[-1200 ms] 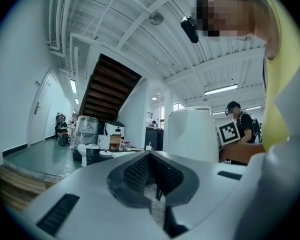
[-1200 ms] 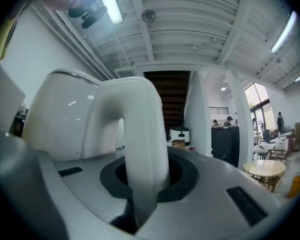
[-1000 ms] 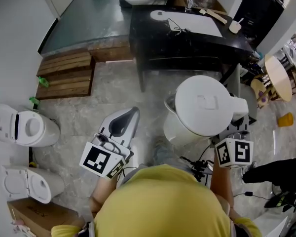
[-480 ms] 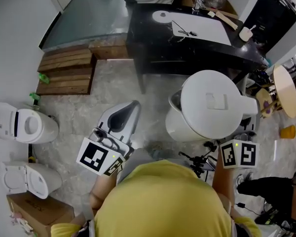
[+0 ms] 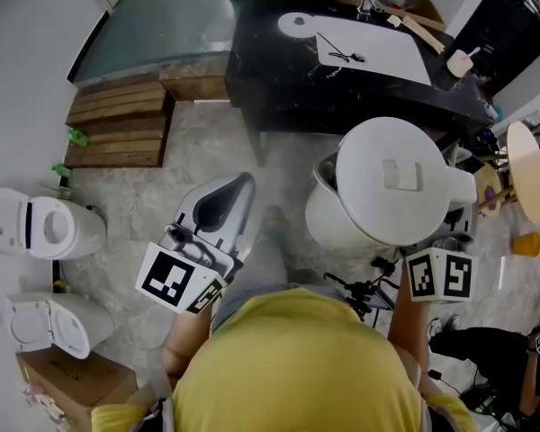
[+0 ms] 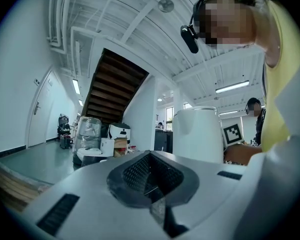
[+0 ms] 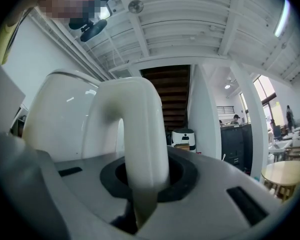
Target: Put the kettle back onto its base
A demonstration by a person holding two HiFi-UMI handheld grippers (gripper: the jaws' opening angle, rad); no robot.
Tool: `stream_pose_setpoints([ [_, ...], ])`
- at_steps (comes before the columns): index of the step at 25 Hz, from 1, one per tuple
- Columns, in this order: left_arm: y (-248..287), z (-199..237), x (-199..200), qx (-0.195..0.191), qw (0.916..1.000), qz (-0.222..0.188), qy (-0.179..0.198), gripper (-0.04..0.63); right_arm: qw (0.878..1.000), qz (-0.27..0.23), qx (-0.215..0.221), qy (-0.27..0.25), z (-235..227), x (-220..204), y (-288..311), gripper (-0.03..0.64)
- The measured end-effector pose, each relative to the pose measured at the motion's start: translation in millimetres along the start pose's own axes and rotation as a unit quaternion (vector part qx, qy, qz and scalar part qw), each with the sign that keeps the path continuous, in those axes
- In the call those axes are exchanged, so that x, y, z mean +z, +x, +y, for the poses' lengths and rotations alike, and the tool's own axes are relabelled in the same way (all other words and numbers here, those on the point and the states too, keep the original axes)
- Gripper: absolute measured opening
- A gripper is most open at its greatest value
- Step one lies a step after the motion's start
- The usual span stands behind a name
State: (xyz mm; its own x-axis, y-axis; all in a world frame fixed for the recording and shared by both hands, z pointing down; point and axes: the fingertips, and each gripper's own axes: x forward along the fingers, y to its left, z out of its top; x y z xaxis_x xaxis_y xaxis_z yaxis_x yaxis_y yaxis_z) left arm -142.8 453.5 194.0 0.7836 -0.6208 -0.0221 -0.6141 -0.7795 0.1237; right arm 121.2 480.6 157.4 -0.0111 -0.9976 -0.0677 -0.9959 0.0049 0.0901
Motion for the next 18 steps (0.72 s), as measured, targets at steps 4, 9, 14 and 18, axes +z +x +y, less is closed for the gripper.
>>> stream_pose_setpoints([
  [4,24,23,-3,-0.005,1.0000,0.002,-0.004,0.002,1.000,0.000,-0.003,0.000,-3,-6,30,0.057],
  [9,62,57,3,-0.015,0.9999,0.001,-0.004,0.002,1.000,-0.002,-0.008,0.002,-9,-5,76,0.057],
  [14,95,98,5,-0.023,0.9997,0.001,-0.006,0.002,1.000,-0.007,-0.015,0.005,-10,-5,125,0.057],
  [18,118,127,9,-0.035,0.9994,-0.001,-0.006,0.002,1.000,-0.008,-0.027,0.000,-10,-4,155,0.057],
])
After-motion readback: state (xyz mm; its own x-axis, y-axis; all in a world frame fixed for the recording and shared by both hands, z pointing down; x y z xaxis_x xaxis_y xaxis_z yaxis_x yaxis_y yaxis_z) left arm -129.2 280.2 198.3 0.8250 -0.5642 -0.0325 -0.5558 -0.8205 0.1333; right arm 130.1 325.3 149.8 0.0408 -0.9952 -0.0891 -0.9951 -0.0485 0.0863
